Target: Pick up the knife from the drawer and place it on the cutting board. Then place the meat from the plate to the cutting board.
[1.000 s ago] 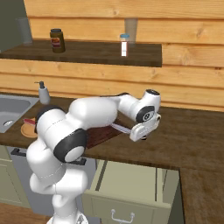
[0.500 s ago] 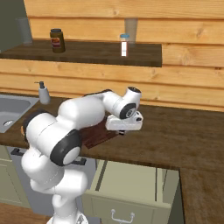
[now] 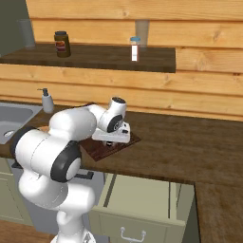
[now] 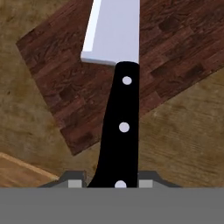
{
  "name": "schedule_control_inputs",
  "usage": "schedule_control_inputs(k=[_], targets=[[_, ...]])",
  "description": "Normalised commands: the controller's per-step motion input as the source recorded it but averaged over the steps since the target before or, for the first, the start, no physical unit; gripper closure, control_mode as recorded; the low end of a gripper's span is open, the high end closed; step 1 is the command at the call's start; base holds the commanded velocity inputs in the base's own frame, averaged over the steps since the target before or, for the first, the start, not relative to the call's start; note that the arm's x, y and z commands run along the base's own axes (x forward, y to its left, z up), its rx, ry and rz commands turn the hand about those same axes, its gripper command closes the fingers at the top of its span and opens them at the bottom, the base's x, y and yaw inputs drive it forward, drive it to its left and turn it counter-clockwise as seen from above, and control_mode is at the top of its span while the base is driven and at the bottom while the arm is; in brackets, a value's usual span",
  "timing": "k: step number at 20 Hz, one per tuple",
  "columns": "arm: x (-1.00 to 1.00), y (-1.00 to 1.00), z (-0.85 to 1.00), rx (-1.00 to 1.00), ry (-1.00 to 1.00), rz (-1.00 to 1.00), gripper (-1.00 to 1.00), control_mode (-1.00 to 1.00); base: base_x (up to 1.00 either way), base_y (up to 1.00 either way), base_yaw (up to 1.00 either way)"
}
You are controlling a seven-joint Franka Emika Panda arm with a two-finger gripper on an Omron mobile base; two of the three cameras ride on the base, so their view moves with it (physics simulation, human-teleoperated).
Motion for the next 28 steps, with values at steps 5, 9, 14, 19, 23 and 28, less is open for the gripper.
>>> schedule_control_inputs(k=[5,9,14,19,23,28], targets=[[0.43,0.54,-0.04,-0.15,-0.02,-0.18,1.0,-1.0,0.0,0.0,0.0],[0.07,0.34,-0.09,-0.15,-0.13,-0.46,1.0,-1.0,0.0,0.0,0.0],[0.05,0.03,-0.15,-0.03,-0.06,-0.52,1.0,-1.0,0.0,0.0,0.0],[0.07,0.0,-0.08,0.0,0.0,-0.37,1.0,-1.0,0.0,0.0,0.0],[0.16,0.0,0.0,0.0,0.0,-0.24,1.0,-1.0,0.0,0.0,0.0],[0.14,0.02,0.0,0.0,0.02,-0.07,1.0,-1.0,0.0,0.0,0.0]])
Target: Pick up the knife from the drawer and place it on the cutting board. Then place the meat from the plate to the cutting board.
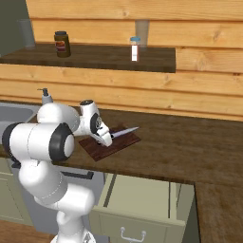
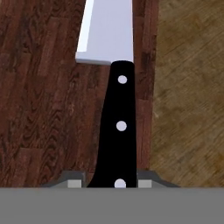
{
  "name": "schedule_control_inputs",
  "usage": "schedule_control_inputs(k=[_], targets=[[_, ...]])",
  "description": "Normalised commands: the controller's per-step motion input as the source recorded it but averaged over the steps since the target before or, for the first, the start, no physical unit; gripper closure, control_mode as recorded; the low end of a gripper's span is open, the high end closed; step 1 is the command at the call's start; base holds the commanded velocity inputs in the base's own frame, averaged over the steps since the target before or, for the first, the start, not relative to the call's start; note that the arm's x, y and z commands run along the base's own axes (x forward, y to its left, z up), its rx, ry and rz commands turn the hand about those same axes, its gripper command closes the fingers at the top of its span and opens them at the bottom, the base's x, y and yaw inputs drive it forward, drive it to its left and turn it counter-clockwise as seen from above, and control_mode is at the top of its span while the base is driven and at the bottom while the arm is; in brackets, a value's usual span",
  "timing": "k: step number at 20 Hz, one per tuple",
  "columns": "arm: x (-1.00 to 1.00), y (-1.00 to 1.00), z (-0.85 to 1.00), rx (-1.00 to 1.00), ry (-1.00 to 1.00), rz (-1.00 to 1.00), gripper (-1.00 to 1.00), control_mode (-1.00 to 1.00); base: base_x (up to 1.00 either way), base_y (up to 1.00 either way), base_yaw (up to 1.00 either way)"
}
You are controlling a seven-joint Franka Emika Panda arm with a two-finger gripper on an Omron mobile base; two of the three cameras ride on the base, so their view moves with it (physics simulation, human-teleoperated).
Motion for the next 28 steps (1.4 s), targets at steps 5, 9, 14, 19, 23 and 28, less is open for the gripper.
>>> schedule_control_inputs(k=[5,9,14,19,23,28], targets=[[0.0,0.03,-0.01,0.0,0.0,0.0,1.0,-1.0,0.0,0.0,0.0],[0.0,0.0,-0.14,0.05,0.03,0.0,1.0,-1.0,0.0,0.0,0.0],[0.1,0.0,-0.28,0.09,0.05,0.0,1.0,-1.0,0.0,0.0,0.0],[0.17,0.0,-0.27,0.09,0.06,0.0,1.0,-1.0,0.0,0.0,0.0],[0.07,0.02,-0.17,0.1,0.05,0.0,-1.0,-1.0,0.0,0.0,0.0],[0.0,0.01,0.04,0.06,0.01,-0.01,-1.0,-1.0,0.0,0.0,0.0]])
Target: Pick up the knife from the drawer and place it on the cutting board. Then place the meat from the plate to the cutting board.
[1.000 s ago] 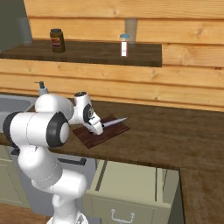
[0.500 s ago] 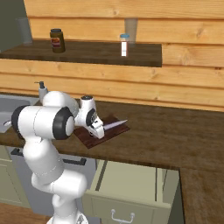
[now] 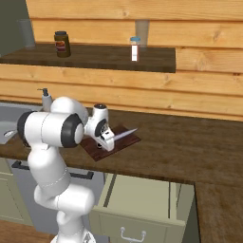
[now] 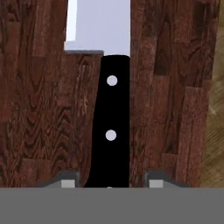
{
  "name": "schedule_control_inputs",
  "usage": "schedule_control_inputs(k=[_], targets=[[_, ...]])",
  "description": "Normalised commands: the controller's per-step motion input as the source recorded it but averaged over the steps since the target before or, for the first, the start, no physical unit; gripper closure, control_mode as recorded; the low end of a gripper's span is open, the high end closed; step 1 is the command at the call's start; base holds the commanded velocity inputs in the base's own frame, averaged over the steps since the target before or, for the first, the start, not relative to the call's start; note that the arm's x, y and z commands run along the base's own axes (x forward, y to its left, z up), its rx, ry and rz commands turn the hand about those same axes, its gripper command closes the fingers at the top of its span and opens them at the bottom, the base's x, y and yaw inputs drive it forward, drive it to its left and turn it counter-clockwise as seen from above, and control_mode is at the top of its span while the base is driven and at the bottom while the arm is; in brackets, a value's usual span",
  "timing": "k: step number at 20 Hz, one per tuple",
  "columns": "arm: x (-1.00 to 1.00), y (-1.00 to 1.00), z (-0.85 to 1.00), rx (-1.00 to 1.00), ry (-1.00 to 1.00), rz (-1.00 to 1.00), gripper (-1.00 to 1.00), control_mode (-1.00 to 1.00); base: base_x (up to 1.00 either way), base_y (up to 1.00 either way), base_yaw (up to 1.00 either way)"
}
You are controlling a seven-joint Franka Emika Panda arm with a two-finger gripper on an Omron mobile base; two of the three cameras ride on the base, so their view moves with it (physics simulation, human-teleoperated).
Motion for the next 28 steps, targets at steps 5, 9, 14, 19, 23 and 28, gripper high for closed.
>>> schedule_control_inputs(k=[5,9,14,19,23,28], targets=[[0.01,0.0,0.53,-0.01,0.0,-0.02,-1.0,-1.0,0.0,0.0,0.0],[-0.04,0.06,0.97,-0.08,0.0,0.02,-1.0,-1.0,0.0,0.0,0.0],[-0.43,0.26,0.54,0.09,0.05,0.21,-1.0,-1.0,0.0,0.0,0.0],[-0.83,0.3,0.0,0.38,0.05,0.28,-1.0,-1.0,0.0,0.0,0.0],[-0.72,0.66,0.14,0.38,0.0,0.31,-1.0,-1.0,0.0,0.0,0.0],[-0.32,0.92,0.59,0.16,-0.05,0.49,-1.0,-1.0,0.0,0.0,0.0]])
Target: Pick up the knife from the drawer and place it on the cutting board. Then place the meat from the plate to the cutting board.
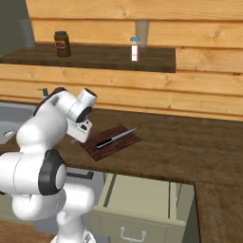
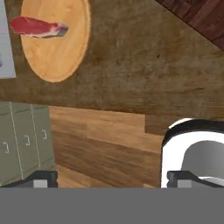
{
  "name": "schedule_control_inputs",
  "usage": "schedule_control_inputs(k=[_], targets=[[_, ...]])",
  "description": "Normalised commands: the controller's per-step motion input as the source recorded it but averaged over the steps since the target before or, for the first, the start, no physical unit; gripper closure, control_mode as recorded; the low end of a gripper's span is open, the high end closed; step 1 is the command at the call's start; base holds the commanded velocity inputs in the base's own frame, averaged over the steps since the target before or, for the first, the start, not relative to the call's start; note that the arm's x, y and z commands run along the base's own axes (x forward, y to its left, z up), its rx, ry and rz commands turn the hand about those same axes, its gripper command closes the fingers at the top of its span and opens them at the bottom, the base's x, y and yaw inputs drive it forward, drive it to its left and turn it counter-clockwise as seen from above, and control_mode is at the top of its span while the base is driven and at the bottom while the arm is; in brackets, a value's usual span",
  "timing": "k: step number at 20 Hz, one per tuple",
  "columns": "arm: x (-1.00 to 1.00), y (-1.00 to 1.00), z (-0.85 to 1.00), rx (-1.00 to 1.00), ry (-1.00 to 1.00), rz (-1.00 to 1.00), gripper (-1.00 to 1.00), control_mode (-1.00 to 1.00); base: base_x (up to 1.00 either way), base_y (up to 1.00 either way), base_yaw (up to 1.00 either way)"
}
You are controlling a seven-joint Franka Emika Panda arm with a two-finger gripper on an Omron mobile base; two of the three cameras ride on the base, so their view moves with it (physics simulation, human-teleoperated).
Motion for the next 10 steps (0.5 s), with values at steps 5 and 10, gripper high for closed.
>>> schedule_control_inputs(k=[5,10], targets=[[-0.03,0.6,0.31,0.04,-0.24,0.44,-1.0,-1.0,0.0,0.0,0.0],[-0.06,0.56,0.11,0.0,-0.42,0.43,-1.0,-1.0,0.0,0.0,0.0]])
